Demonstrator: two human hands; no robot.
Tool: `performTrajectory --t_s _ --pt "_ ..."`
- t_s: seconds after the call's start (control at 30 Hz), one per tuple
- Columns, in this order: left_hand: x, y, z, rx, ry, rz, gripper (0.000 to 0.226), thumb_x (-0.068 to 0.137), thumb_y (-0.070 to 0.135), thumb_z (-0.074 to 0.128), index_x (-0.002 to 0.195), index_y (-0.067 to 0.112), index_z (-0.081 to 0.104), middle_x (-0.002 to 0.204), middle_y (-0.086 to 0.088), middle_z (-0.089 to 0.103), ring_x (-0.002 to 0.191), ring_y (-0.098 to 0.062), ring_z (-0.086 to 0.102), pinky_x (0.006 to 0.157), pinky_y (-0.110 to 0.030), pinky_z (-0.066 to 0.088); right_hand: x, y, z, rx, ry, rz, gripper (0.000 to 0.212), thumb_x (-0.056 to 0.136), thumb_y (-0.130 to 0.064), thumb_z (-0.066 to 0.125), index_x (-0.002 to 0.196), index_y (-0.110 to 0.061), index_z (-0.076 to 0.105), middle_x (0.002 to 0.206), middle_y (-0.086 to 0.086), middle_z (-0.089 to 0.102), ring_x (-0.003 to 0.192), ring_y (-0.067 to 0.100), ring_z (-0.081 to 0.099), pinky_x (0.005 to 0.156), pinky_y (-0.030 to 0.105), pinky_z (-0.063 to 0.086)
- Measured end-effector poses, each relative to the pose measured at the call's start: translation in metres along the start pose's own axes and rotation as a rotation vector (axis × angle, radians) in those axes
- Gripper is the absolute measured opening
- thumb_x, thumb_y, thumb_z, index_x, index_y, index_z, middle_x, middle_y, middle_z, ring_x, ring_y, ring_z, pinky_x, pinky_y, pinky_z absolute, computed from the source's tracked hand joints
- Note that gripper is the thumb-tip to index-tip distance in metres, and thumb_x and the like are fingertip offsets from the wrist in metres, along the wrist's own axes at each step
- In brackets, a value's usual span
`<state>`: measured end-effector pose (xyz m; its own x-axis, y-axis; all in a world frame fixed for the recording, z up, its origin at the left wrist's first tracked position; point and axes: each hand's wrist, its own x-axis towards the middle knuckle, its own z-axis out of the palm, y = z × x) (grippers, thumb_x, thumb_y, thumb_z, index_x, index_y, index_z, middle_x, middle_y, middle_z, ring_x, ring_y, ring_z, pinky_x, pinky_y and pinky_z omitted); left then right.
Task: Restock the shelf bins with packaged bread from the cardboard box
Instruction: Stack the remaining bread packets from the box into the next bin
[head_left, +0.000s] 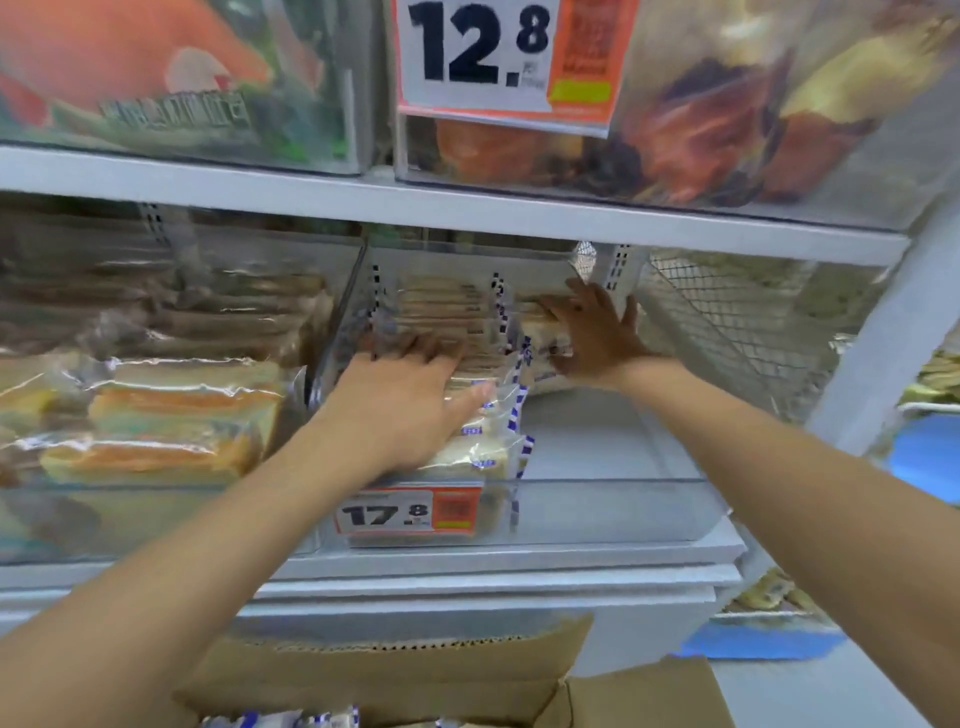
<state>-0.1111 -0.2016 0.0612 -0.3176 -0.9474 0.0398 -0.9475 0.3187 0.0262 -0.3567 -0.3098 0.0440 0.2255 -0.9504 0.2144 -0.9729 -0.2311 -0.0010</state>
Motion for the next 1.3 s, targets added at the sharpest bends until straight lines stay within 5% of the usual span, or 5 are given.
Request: performTrajectory --t_s 0.57,0.77,0.9,1.03,1.3 --pt "0.001 0.000 0.000 -0.055 0.000 -0.014 0.072 0.092 0.071 0.014 0.154 0.034 0.015 0.163 0.005 0.016 0.149 -0.016 0.013 0.119 -0.049 0.011 -0.013 -0.012 -0.007 0.164 -0.039 0.175 0.101 0.078 -0.058 0.069 0.154 -0.038 0.005 0.164 0.000 -0.006 0.150 0.026 -0.009 0.116 0.056 -0.006" --pt "-0.019 0.008 -0.022 -0.267 0.200 -0.048 0.058 0.092 0.062 0.044 0.137 0.025 0.051 0.139 -0.003 0.056 0.126 -0.024 0.052 0.105 -0.042 0.039 -0.073 -0.042 -0.041 0.400 0.177 0.105 0.055 0.083 -0.030 0.070 0.134 -0.021 0.052 0.131 0.011 0.057 0.114 0.031 0.056 0.096 0.038 0.047" --pt "-0.069 0.029 -0.036 -0.451 0.425 -0.061 0.014 0.087 0.039 0.059 0.085 0.026 0.062 0.086 0.009 0.065 0.087 -0.018 0.061 0.071 -0.031 0.046 -0.138 -0.082 -0.061 0.483 0.326 0.025 0.009 0.080 -0.016 0.062 0.089 -0.015 0.062 0.083 0.004 0.064 0.077 0.021 0.058 0.073 0.039 0.050" --pt "-0.125 0.038 0.000 -0.527 0.226 -0.108 0.021 0.085 0.039 0.061 0.072 0.024 0.055 0.076 0.005 0.063 0.077 -0.020 0.061 0.062 -0.030 0.043 -0.205 -0.130 -0.042 0.531 0.173 -0.034 0.009 0.080 -0.014 0.061 0.082 -0.020 0.056 0.070 -0.002 0.057 0.068 0.019 0.054 0.065 0.035 0.046" --pt "-0.237 -0.026 0.154 -0.684 -0.256 -0.360 0.012 0.088 0.028 0.062 0.081 0.020 0.067 0.079 0.011 0.065 0.077 -0.013 0.063 0.076 -0.034 0.053 -0.315 -0.172 0.101 0.581 -0.624 0.010 0.028 0.089 -0.011 0.063 0.116 -0.016 0.064 0.099 -0.010 0.059 0.084 0.004 0.053 0.077 0.017 0.039"
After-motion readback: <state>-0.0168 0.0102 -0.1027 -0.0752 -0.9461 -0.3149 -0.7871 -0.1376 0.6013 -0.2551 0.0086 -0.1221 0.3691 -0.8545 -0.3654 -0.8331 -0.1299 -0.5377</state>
